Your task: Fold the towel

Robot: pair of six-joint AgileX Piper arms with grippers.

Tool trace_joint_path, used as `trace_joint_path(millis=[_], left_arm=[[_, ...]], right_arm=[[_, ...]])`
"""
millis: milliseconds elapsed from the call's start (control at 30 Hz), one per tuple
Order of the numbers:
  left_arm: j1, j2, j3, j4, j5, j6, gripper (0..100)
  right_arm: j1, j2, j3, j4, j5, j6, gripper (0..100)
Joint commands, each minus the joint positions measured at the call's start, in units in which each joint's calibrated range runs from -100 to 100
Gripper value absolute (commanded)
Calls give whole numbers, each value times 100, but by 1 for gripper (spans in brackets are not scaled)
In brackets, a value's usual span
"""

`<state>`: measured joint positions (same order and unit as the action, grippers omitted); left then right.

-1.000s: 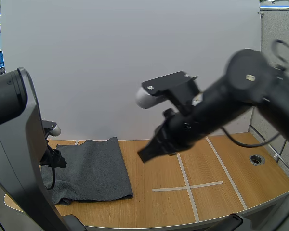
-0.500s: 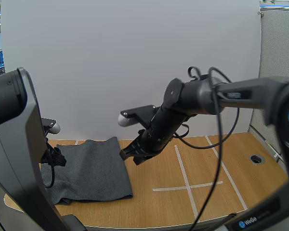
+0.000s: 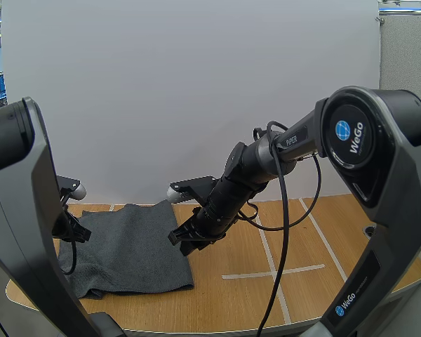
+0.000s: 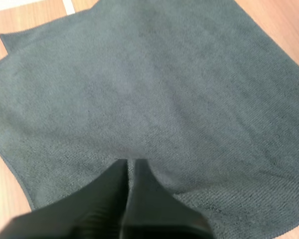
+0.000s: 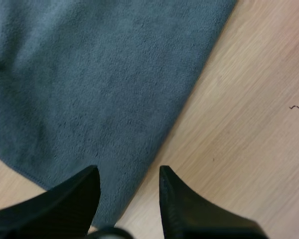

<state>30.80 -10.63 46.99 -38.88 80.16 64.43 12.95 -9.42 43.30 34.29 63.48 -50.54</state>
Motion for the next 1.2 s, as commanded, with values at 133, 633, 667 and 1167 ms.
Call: trace_joint_path(millis=[133, 633, 667, 1167], left_arm=[[13, 129, -52, 134, -251, 18, 0], [13, 636, -52, 395, -1358, 18, 0], [13, 769, -52, 395, -1462, 18, 0], [13, 1783, -52, 424, -2325, 61, 0]], right_arm=[[-10, 743, -6, 830, -717, -791, 66], [-10, 1224, -485, 1024, -603, -878, 66], [-10, 1224, -485, 1024, -603, -878, 66], [-10, 1529, -485, 1178, -740, -1053, 66]])
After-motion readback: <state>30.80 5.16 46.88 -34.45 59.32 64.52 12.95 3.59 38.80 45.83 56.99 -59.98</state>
